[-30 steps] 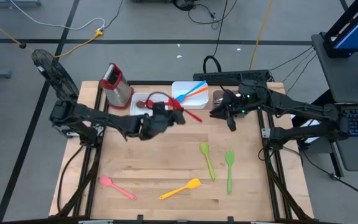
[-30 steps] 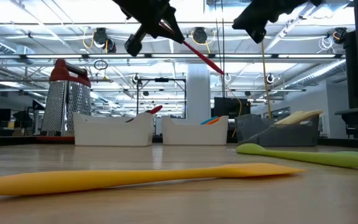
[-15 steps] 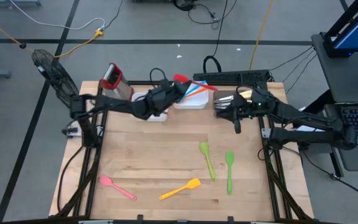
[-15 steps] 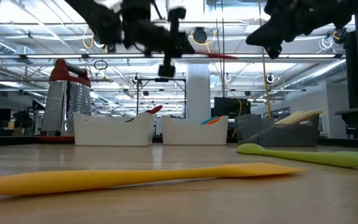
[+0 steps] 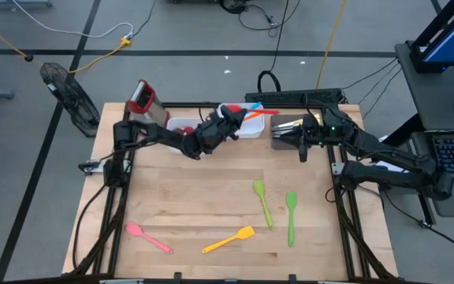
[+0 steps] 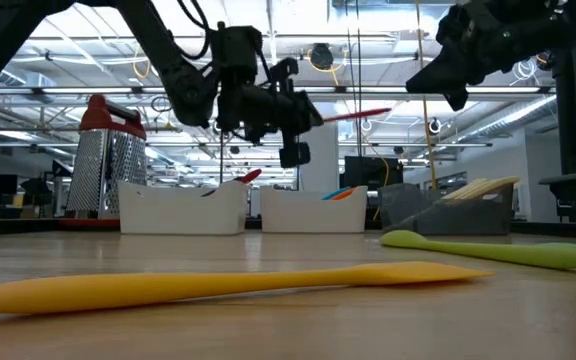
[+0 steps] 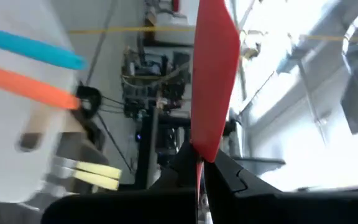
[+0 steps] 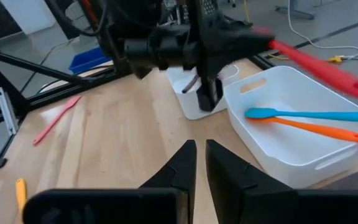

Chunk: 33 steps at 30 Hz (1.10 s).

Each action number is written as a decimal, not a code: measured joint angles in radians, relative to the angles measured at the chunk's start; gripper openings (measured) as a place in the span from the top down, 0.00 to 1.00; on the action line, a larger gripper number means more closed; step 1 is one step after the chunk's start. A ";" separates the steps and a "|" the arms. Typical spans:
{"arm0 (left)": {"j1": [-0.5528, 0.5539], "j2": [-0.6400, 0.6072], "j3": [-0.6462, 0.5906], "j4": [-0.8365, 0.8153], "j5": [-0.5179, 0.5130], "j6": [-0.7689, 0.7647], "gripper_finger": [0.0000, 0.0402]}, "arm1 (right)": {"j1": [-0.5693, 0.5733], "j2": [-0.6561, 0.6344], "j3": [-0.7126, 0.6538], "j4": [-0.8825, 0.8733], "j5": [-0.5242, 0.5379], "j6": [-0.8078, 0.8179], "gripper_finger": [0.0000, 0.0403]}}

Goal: Pick & Place Kitchen Items
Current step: Put the red spatula into the right white bin

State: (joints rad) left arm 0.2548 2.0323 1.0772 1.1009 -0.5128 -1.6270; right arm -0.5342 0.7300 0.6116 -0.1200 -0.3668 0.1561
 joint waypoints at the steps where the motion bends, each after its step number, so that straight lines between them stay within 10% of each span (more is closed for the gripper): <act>1: -0.005 0.007 0.000 -0.004 -0.022 -0.021 1.00 | -0.003 0.000 -0.002 0.002 -0.001 0.000 0.93; 22: -0.155 0.042 0.143 -0.368 -0.476 -0.279 1.00 | -0.003 -0.050 -0.006 -0.086 -0.161 -0.067 0.94; 33: -0.133 0.041 0.297 -0.513 -0.463 -0.238 1.00 | -0.003 -0.068 -0.006 -0.134 -0.162 -0.096 0.95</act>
State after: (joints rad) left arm 0.1221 2.0731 1.3744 0.5880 -0.9759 -1.8653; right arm -0.5373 0.6624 0.6056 -0.2537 -0.5287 0.0604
